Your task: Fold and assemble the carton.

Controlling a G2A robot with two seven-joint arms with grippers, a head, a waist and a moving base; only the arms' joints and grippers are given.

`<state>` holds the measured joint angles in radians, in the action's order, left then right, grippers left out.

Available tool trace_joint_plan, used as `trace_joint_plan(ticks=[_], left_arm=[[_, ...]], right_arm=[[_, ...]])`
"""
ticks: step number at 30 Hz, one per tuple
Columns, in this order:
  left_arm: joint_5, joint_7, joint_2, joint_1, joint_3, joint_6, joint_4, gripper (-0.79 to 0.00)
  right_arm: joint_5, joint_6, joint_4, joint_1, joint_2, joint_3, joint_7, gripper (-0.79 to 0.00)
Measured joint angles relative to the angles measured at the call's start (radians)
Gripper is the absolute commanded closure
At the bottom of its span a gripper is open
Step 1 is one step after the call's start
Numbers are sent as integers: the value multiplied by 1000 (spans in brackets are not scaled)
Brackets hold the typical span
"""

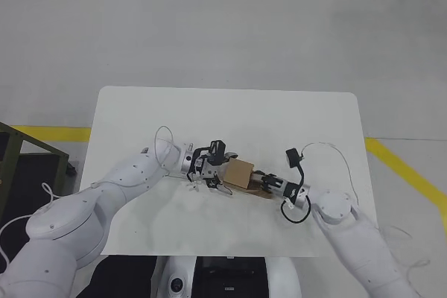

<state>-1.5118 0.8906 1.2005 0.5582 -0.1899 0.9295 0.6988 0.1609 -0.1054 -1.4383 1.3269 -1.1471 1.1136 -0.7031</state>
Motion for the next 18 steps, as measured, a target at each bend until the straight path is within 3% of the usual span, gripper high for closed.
trace_joint_plan(ticks=[10, 18], left_arm=[[-2, 4, -3, 0, -3, -4, 0, -785], [-6, 7, -4, 1, -2, -7, 7, -785]], right_arm=[[-60, 69, -182, 181, 40, 143, 18, 0], [-59, 151, -184, 186, 36, 98, -1, 0]])
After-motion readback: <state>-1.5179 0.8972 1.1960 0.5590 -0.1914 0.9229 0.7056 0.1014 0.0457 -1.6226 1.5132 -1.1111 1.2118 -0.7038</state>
